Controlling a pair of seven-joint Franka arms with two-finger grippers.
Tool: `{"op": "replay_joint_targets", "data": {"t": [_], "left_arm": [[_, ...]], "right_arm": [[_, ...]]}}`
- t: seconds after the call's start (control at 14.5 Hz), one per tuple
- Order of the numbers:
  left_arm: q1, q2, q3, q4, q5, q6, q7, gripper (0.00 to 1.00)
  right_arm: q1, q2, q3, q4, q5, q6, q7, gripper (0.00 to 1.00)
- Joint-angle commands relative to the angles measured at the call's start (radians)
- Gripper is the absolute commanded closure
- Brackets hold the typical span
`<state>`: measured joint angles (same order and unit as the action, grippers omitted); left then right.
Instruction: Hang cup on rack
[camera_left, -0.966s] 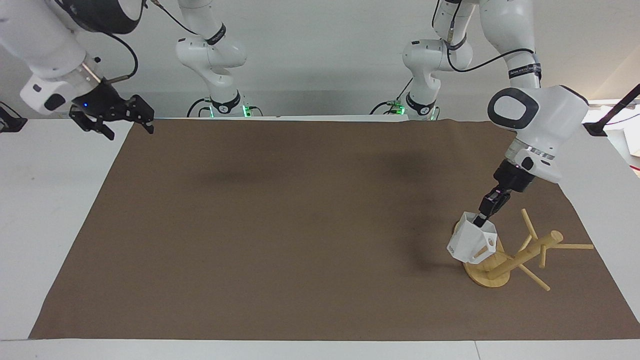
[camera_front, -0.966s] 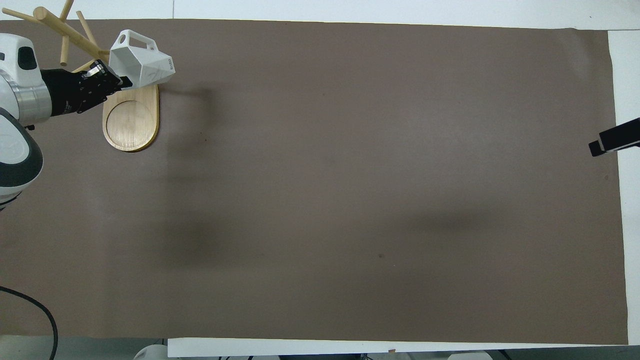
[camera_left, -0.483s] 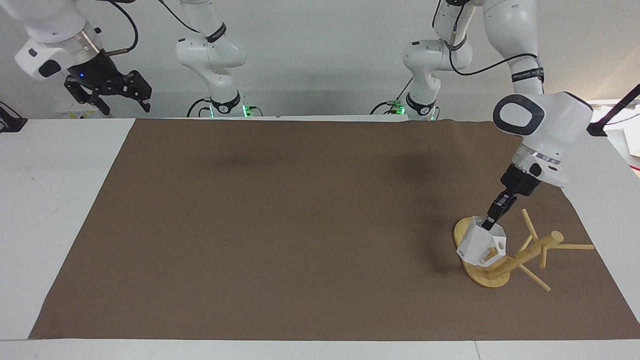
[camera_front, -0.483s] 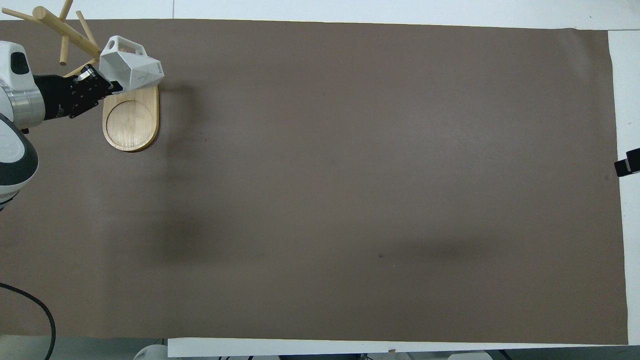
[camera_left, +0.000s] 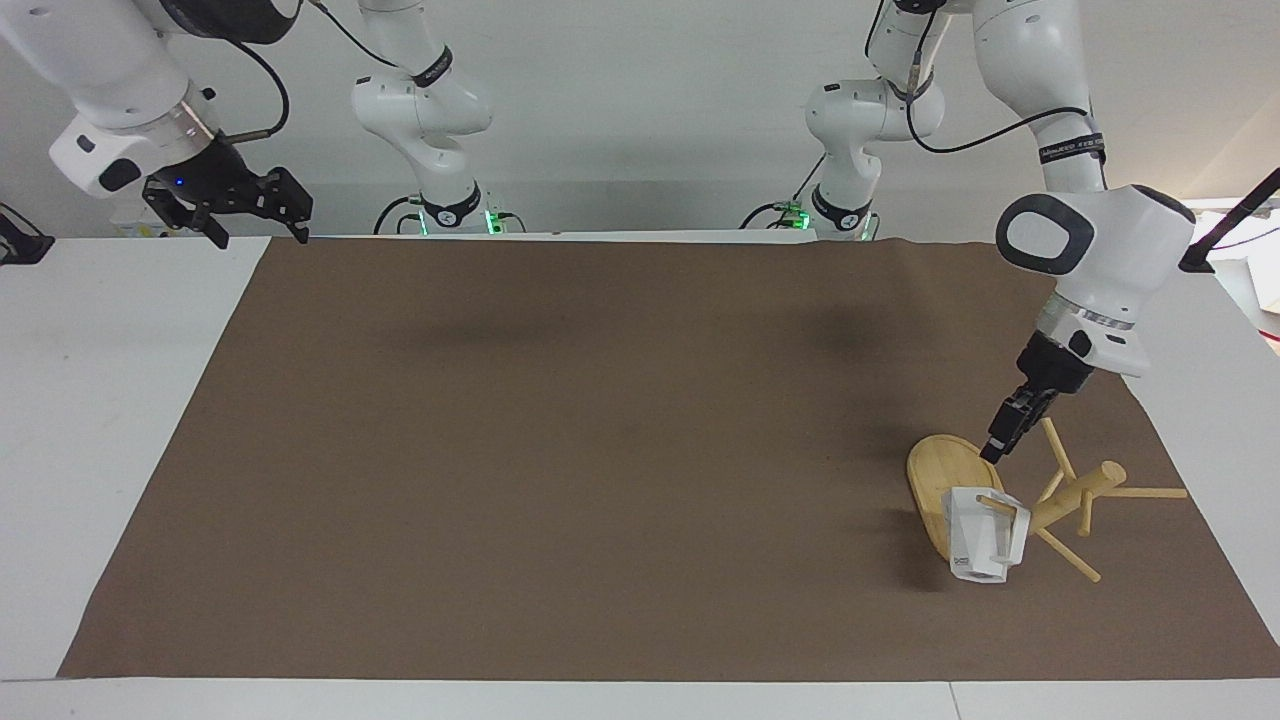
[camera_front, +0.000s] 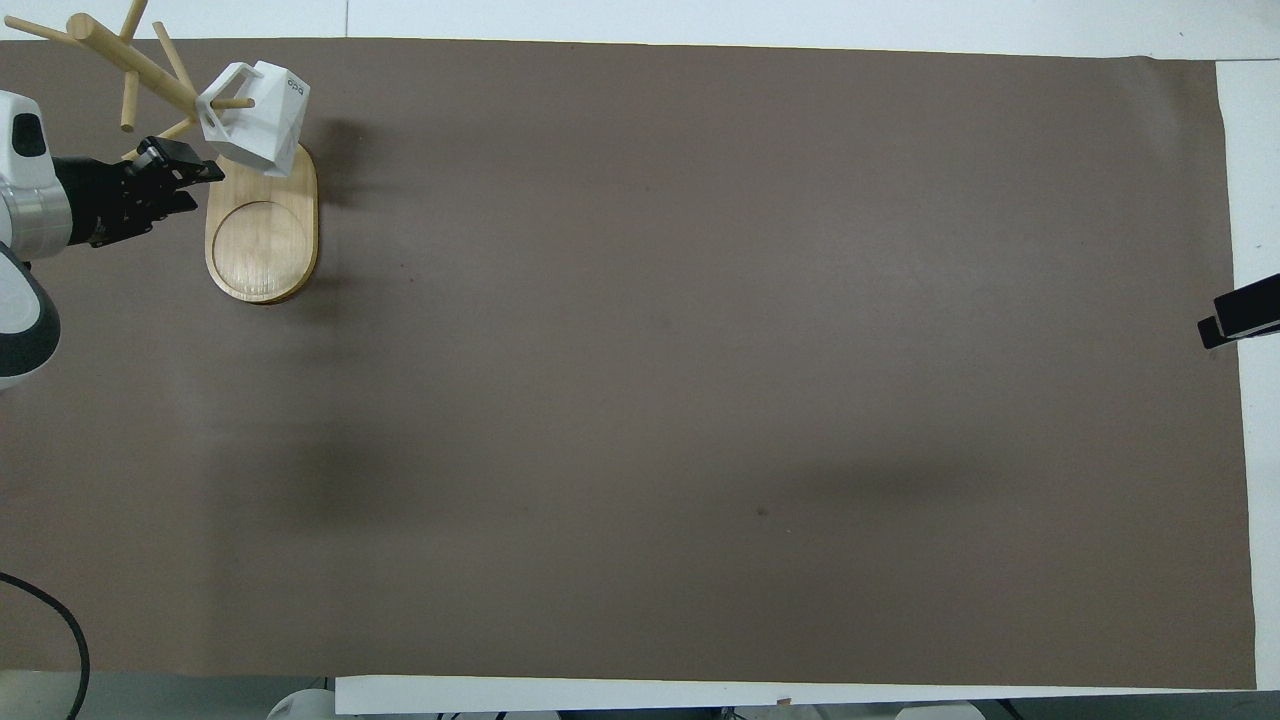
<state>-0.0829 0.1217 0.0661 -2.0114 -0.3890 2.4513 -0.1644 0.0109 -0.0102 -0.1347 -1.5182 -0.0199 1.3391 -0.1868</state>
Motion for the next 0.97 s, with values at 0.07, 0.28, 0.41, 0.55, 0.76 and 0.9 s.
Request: {"op": "replay_joint_targets", "data": {"t": [0.07, 0.28, 0.41, 0.55, 0.76, 0.9], "left_arm": [[0.018, -0.115, -0.006, 0.046, 0.386, -0.335, 0.0, 0.0], [0.02, -0.111, -0.005, 0.202, 0.456, -0.64, 0.043, 0.0], [0.031, -0.112, -0.003, 0.281, 0.464, -0.776, 0.138, 0.0], [0.031, -0.103, -0.003, 0.365, 0.464, -0.863, 0.163, 0.0], [0.019, -0.068, -0.015, 0.483, 0.463, -0.993, 0.166, 0.0], [0.009, -0.036, -0.02, 0.542, 0.45, -1.034, 0.186, 0.0]], "right_arm": [[0.003, -0.01, 0.0, 0.001, -0.022, -0.024, 0.021, 0.0], [0.003, -0.016, 0.0, -0.007, -0.022, -0.023, 0.021, 0.0], [-0.003, -0.017, -0.003, -0.008, -0.022, -0.023, 0.02, 0.0], [-0.022, -0.017, -0.003, -0.011, -0.022, -0.023, 0.02, 0.0], [-0.022, -0.017, -0.003, -0.008, -0.022, -0.024, 0.02, 0.0], [-0.029, -0.019, -0.003, -0.011, -0.023, -0.025, 0.018, 0.0]]}}
